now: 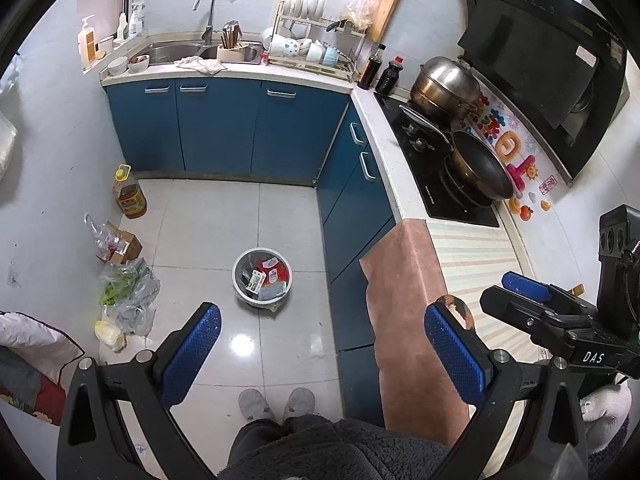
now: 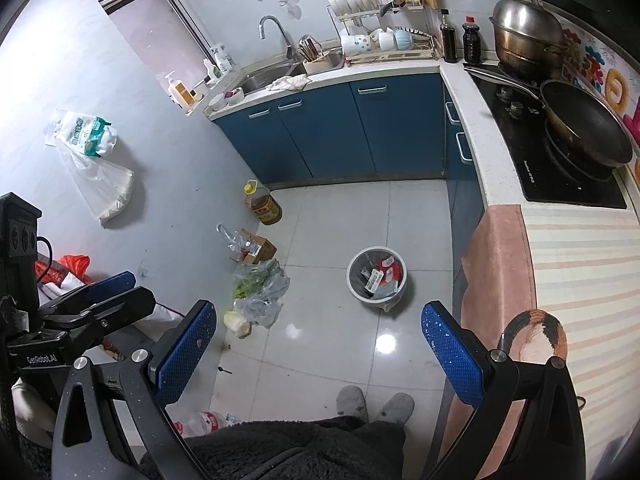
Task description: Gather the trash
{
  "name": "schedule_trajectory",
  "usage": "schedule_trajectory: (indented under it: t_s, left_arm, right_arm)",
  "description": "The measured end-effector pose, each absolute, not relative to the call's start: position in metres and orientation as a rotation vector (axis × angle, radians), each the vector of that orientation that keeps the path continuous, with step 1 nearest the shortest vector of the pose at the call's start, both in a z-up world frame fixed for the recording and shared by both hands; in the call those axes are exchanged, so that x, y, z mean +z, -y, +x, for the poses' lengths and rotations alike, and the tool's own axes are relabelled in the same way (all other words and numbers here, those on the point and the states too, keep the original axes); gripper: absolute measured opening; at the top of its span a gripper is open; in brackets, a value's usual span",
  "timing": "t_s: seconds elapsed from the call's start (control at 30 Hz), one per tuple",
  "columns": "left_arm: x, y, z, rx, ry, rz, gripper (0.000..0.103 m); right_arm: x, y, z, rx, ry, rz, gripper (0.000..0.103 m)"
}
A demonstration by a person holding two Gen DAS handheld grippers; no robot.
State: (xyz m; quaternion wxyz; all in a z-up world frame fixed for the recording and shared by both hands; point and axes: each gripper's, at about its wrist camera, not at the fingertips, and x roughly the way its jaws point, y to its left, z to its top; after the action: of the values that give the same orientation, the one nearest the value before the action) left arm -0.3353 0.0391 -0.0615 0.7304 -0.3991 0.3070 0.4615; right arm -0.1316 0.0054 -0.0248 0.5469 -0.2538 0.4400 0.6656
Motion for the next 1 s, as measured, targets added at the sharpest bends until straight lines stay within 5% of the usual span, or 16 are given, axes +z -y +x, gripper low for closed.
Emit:
schedule_trajectory:
  t_s: [1.0]
  left_arm:
    - [-0.064,-0.044,-0.329,0.993,-0.684,-0.869,0.103]
  right_arm:
    - [-0.024,-0.006,-0.118,1.564,-1.04,-0.597,0.103]
